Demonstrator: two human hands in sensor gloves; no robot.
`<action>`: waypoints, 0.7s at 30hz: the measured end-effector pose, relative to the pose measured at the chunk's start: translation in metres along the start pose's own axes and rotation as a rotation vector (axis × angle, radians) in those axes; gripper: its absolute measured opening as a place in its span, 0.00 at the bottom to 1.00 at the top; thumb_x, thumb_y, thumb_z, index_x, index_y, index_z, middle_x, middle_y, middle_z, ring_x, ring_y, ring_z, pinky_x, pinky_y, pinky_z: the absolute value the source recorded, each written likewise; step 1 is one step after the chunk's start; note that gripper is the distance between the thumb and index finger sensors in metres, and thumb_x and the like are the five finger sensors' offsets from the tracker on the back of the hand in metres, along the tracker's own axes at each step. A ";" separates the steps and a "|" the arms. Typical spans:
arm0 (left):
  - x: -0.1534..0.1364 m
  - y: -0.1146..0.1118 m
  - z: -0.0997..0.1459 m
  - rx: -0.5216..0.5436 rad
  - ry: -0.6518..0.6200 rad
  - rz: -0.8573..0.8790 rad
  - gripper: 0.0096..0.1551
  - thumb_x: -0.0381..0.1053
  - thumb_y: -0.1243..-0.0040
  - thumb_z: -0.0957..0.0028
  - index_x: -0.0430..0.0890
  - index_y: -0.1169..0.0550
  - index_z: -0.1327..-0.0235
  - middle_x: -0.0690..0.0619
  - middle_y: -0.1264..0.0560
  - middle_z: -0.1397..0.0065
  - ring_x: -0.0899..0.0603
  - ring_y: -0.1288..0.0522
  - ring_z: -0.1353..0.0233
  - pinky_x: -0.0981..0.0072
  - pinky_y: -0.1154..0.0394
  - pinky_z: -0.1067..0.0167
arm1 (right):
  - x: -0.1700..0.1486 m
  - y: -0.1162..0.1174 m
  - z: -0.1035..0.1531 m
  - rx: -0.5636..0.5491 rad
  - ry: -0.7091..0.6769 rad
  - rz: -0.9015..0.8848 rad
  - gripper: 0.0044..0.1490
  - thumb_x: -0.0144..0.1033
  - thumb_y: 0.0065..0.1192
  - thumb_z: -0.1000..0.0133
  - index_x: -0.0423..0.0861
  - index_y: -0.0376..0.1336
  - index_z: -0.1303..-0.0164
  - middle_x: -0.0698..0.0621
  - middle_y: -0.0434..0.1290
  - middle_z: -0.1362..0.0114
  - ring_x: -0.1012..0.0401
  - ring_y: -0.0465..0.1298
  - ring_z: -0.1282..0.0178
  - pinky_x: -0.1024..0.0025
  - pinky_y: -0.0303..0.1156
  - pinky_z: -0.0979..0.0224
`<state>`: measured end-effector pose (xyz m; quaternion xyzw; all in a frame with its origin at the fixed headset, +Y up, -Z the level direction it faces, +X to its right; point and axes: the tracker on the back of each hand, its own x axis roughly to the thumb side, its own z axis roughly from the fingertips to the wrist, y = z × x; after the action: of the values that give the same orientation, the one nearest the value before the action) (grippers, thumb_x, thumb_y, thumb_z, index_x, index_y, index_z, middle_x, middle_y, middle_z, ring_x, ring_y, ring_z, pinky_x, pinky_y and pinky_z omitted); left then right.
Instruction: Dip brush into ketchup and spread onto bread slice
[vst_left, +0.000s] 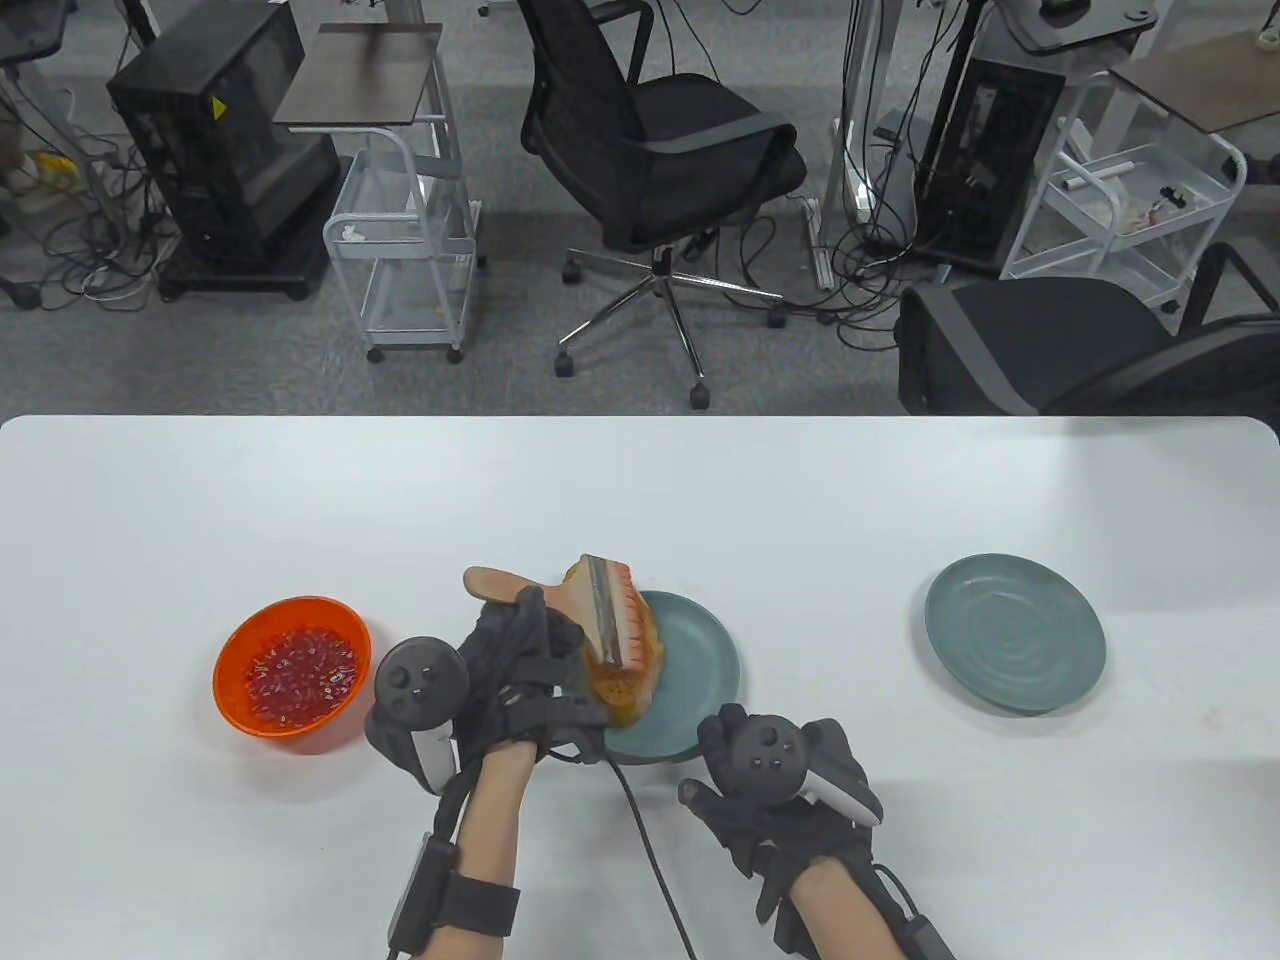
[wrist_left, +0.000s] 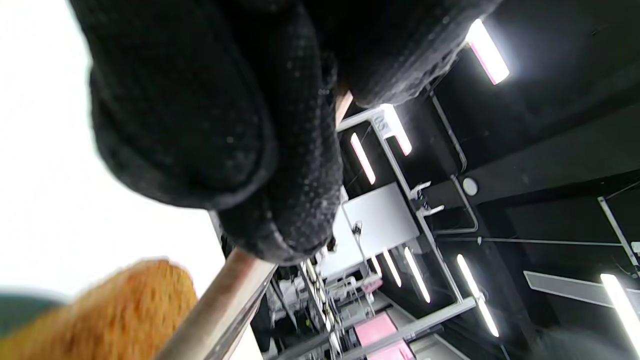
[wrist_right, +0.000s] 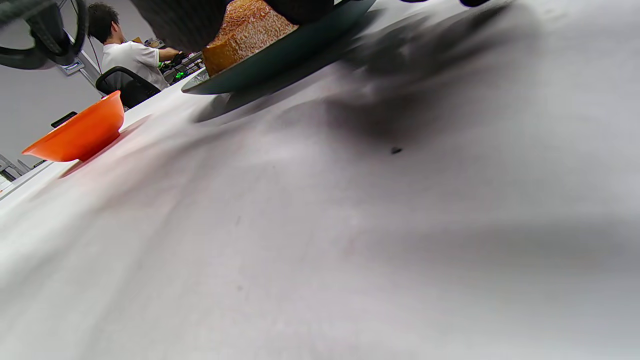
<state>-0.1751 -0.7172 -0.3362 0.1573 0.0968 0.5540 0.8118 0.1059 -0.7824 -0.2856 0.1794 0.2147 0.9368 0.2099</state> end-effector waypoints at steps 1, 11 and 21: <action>0.000 0.000 -0.001 -0.010 0.004 -0.007 0.30 0.50 0.37 0.38 0.22 0.17 0.48 0.33 0.11 0.58 0.46 0.04 0.64 0.59 0.07 0.67 | -0.001 0.000 0.000 0.000 -0.001 -0.003 0.45 0.51 0.46 0.30 0.37 0.39 0.13 0.33 0.32 0.15 0.32 0.37 0.17 0.33 0.43 0.24; 0.012 0.095 -0.013 0.196 -0.005 -0.227 0.29 0.54 0.40 0.36 0.28 0.18 0.44 0.38 0.13 0.54 0.47 0.09 0.64 0.58 0.13 0.63 | 0.000 0.000 0.000 0.001 0.000 -0.002 0.45 0.51 0.46 0.30 0.37 0.39 0.13 0.33 0.31 0.15 0.32 0.36 0.17 0.33 0.43 0.24; 0.005 0.193 -0.022 0.308 0.127 -0.517 0.29 0.57 0.41 0.35 0.35 0.22 0.36 0.38 0.20 0.47 0.46 0.15 0.58 0.55 0.19 0.55 | 0.001 0.001 0.000 -0.001 0.011 0.001 0.45 0.51 0.46 0.30 0.37 0.39 0.13 0.33 0.31 0.15 0.32 0.36 0.17 0.33 0.42 0.24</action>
<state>-0.3485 -0.6444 -0.2861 0.2138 0.2671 0.3164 0.8848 0.1053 -0.7824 -0.2847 0.1744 0.2152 0.9380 0.2085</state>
